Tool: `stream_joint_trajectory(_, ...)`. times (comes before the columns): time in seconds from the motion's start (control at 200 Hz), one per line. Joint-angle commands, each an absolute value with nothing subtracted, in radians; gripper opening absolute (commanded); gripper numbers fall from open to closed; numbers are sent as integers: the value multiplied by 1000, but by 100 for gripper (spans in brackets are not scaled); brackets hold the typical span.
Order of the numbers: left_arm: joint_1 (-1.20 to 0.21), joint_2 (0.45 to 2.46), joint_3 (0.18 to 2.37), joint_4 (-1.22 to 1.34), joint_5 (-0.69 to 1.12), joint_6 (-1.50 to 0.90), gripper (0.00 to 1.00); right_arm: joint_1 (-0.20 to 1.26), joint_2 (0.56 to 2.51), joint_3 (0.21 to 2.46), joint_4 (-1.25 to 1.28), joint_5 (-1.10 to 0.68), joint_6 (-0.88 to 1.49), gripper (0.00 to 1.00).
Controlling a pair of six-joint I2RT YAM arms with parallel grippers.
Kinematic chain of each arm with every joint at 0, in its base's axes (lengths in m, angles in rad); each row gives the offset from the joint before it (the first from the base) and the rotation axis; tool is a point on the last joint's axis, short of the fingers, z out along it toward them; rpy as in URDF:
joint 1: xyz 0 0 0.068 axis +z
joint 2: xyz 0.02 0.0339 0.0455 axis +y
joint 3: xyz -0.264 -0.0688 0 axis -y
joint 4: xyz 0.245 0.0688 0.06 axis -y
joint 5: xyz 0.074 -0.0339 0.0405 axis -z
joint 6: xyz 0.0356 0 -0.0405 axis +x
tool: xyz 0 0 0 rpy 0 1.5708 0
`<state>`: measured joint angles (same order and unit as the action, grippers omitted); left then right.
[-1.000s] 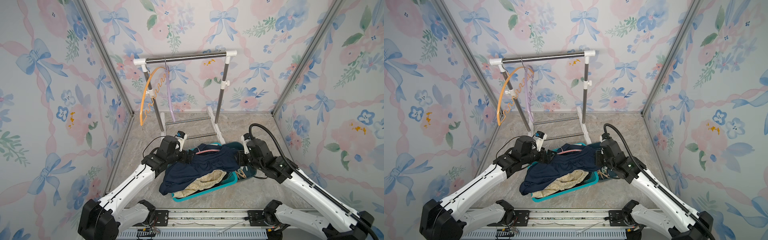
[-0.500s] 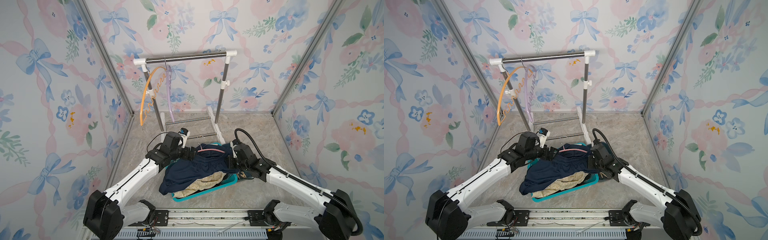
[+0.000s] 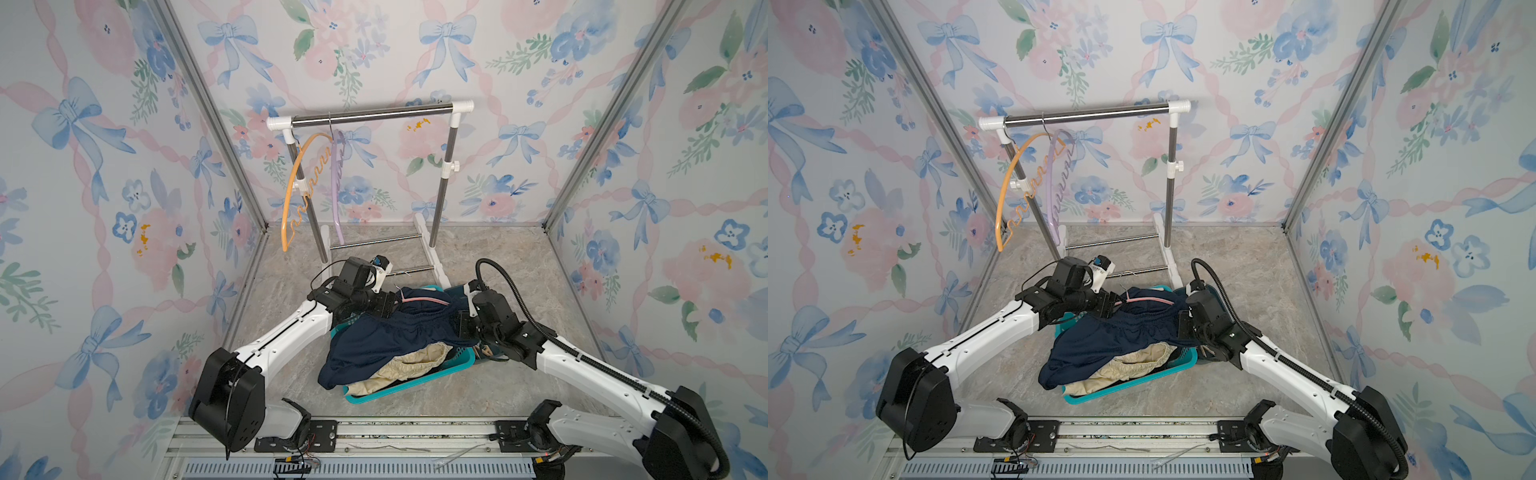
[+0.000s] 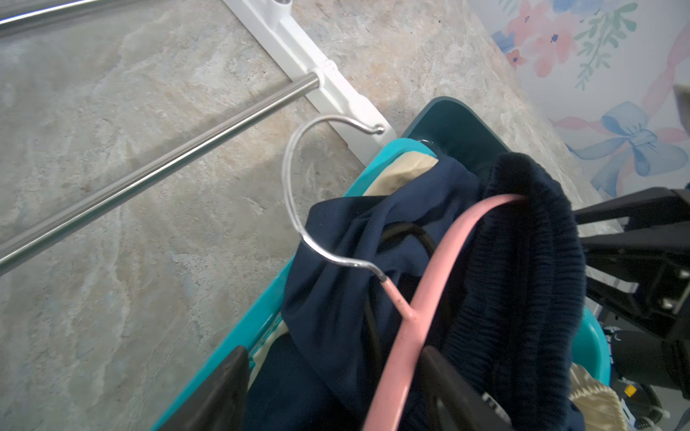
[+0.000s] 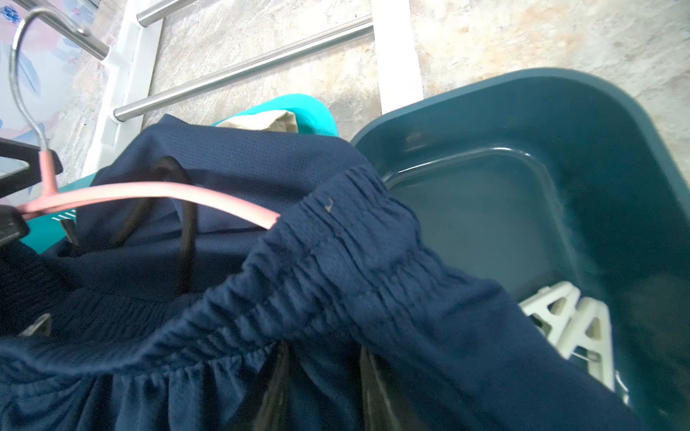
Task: Remove the clothespins securing shorts to the hanger
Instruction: Pick up the hanger from the basket.
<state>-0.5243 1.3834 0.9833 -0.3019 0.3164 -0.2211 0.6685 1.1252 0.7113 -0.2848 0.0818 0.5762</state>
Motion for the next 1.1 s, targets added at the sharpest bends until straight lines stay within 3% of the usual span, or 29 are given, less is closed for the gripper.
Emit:
stream_joint_trajectory(0.0, -531, 1400, 1000, -304, 415, -175, 66, 663, 1165, 689, -331, 65, 587, 34)
stream_joint_trajectory(0.185, -530, 1411, 992, -313, 465, -131, 51, 667, 1170, 694, -324, 63, 586, 34)
stream_joint_trajectory(0.465, -529, 1420, 1032, -350, 519, -19, 37, 671, 1162, 700, -319, 63, 584, 34)
stream_joint_trajectory(0.72, -533, 1384, 1055, -364, 520, 113, 15, 688, 1163, 709, -302, 60, 587, 34)
stream_joint_trajectory(1.095, -538, 1360, 1056, -394, 512, 191, 0, 705, 1144, 727, -293, 66, 581, 35)
